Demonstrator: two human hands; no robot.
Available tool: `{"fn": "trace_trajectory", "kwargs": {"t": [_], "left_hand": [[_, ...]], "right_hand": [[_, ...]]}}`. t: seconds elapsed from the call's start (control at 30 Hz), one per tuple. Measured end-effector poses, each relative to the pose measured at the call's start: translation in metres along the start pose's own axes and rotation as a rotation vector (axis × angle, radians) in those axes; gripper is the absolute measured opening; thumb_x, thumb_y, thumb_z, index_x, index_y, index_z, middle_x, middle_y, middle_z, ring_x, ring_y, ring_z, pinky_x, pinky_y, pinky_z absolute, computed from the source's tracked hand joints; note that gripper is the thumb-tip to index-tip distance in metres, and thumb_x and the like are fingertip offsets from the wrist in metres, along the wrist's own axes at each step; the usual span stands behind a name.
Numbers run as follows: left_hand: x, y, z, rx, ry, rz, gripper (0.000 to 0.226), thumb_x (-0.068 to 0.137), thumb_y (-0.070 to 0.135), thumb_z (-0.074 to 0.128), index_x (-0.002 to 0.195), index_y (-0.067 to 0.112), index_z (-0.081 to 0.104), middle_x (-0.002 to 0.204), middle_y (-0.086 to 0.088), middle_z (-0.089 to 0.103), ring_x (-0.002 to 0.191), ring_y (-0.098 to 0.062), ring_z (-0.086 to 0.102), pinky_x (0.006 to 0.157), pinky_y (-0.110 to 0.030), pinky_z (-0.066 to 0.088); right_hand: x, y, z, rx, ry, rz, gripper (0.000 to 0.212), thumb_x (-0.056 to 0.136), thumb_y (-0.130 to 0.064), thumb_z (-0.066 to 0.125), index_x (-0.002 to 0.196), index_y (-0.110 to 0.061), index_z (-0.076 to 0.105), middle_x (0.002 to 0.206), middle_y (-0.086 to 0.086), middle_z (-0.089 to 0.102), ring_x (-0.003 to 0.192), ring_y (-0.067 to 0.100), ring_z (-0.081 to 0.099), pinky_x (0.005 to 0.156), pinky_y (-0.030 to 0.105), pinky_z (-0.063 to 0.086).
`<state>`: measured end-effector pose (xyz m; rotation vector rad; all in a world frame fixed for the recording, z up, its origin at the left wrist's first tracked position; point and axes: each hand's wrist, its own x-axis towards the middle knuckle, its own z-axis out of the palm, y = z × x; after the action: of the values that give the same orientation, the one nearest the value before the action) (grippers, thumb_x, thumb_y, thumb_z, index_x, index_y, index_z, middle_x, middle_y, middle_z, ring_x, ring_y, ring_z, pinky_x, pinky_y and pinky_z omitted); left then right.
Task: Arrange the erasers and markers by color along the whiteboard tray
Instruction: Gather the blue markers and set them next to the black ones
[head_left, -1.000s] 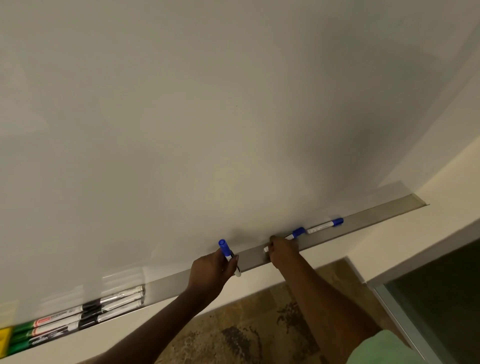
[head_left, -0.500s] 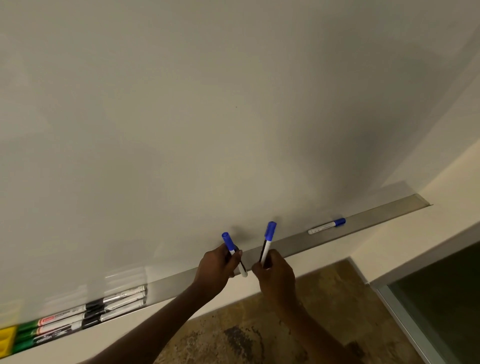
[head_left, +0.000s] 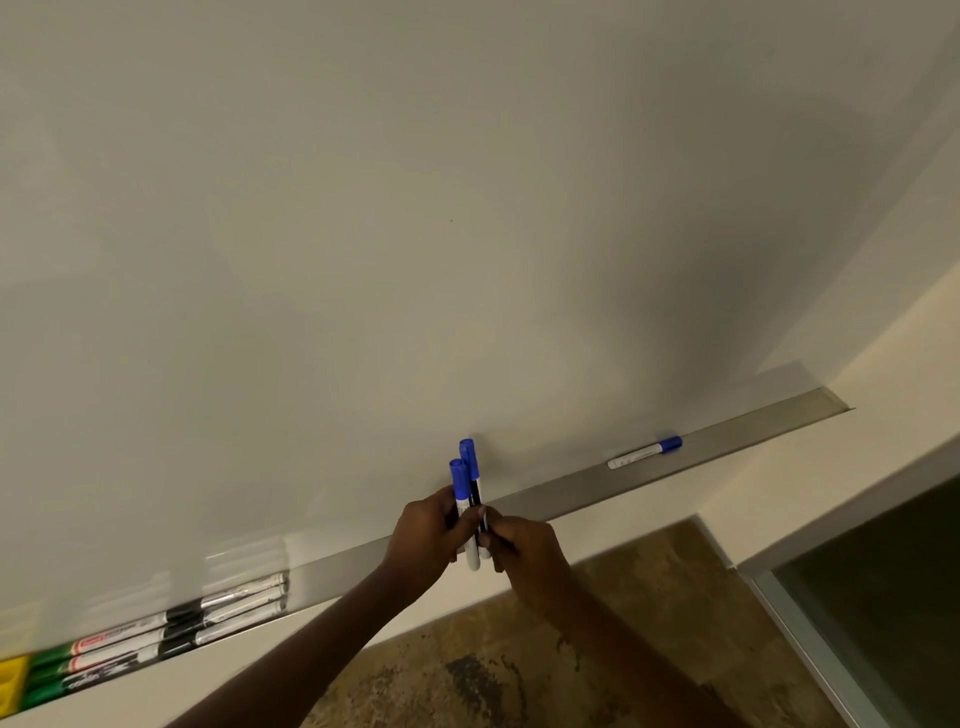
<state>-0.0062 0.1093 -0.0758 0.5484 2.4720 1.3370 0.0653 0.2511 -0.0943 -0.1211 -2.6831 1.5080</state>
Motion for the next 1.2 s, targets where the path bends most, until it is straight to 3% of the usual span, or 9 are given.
{"fn": "trace_trajectory", "kwargs": {"t": [0.1, 0.17, 0.27, 0.37, 0.43, 0.6, 0.77, 1.03, 1.2], "left_hand": [[-0.001, 0.004, 0.0, 0.104, 0.043, 0.033, 0.025, 0.092, 0.032, 0.058, 0.071, 0.033, 0.045, 0.052, 0.009, 0.05, 0.045, -0.006, 0.051, 0.049, -0.028, 0.044], [-0.001, 0.007, -0.001, 0.139, 0.061, 0.043, 0.029, 0.093, 0.032, 0.057, 0.069, 0.032, 0.042, 0.051, 0.008, 0.047, 0.045, -0.009, 0.047, 0.05, -0.03, 0.039], [-0.003, 0.012, -0.003, 0.135, 0.049, 0.032, 0.021, 0.094, 0.033, 0.055, 0.077, 0.022, 0.048, 0.059, -0.007, 0.059, 0.054, -0.025, 0.058, 0.058, -0.044, 0.048], [-0.002, 0.015, -0.006, 0.192, 0.064, 0.054, 0.019, 0.094, 0.035, 0.054, 0.083, 0.02, 0.05, 0.063, -0.009, 0.062, 0.056, -0.025, 0.061, 0.06, -0.043, 0.05], [0.0, 0.015, -0.008, 0.221, 0.08, 0.063, 0.017, 0.094, 0.036, 0.053, 0.085, 0.022, 0.05, 0.063, -0.007, 0.063, 0.055, -0.023, 0.061, 0.059, -0.041, 0.05], [0.007, 0.015, -0.014, 0.292, 0.141, 0.117, 0.016, 0.094, 0.038, 0.054, 0.089, 0.022, 0.055, 0.057, 0.006, 0.056, 0.051, -0.016, 0.059, 0.055, -0.032, 0.046], [0.018, 0.016, -0.019, 0.319, 0.203, 0.165, 0.017, 0.093, 0.035, 0.057, 0.089, 0.018, 0.06, 0.054, 0.013, 0.045, 0.05, -0.015, 0.051, 0.051, -0.025, 0.038], [0.019, 0.018, -0.017, 0.297, 0.218, 0.197, 0.018, 0.093, 0.035, 0.057, 0.086, 0.018, 0.06, 0.052, 0.017, 0.04, 0.048, -0.011, 0.044, 0.05, -0.021, 0.032], [0.015, 0.021, -0.016, 0.25, 0.212, 0.161, 0.019, 0.093, 0.036, 0.057, 0.088, 0.018, 0.06, 0.054, 0.014, 0.047, 0.049, -0.013, 0.052, 0.052, -0.025, 0.041]], "right_hand": [[0.003, -0.001, -0.008, 0.096, -0.003, -0.004, 0.035, 0.095, -0.034, 0.048, 0.094, -0.006, 0.069, 0.067, -0.009, 0.063, 0.058, -0.006, 0.058, 0.058, 0.005, 0.046], [0.01, 0.003, -0.016, 0.161, 0.137, 0.103, 0.042, 0.094, -0.041, 0.045, 0.085, -0.007, 0.069, 0.065, 0.003, 0.068, 0.054, -0.001, 0.059, 0.055, 0.01, 0.048], [0.038, 0.026, -0.038, 0.31, 0.523, 0.433, 0.029, 0.097, -0.024, 0.053, 0.077, -0.006, 0.064, 0.076, 0.02, 0.069, 0.061, 0.019, 0.062, 0.056, 0.027, 0.052], [0.066, 0.051, -0.072, 0.477, 0.744, 0.755, 0.02, 0.095, -0.01, 0.051, 0.098, 0.007, 0.061, 0.1, 0.031, 0.067, 0.075, 0.032, 0.064, 0.071, 0.043, 0.055], [0.077, 0.066, -0.09, 0.401, 0.643, 0.838, 0.027, 0.093, -0.013, 0.052, 0.109, 0.007, 0.058, 0.108, 0.027, 0.065, 0.086, 0.036, 0.065, 0.081, 0.045, 0.054], [0.082, 0.068, -0.12, -0.32, 0.31, 0.938, 0.029, 0.091, -0.036, 0.058, 0.112, -0.016, 0.062, 0.101, 0.0, 0.066, 0.098, 0.015, 0.064, 0.082, 0.024, 0.048], [0.087, 0.073, -0.128, -0.443, 0.218, 0.875, 0.029, 0.092, -0.031, 0.057, 0.115, -0.014, 0.06, 0.112, 0.002, 0.066, 0.101, 0.017, 0.063, 0.086, 0.027, 0.049], [0.09, 0.089, -0.133, -0.382, 0.196, 0.925, 0.034, 0.092, -0.028, 0.058, 0.122, -0.012, 0.057, 0.127, 0.006, 0.061, 0.116, 0.022, 0.058, 0.098, 0.031, 0.049], [0.08, 0.092, -0.123, 0.3, 0.568, 0.948, 0.038, 0.088, -0.018, 0.062, 0.119, 0.004, 0.054, 0.109, 0.021, 0.063, 0.096, 0.035, 0.062, 0.084, 0.041, 0.052]]}}
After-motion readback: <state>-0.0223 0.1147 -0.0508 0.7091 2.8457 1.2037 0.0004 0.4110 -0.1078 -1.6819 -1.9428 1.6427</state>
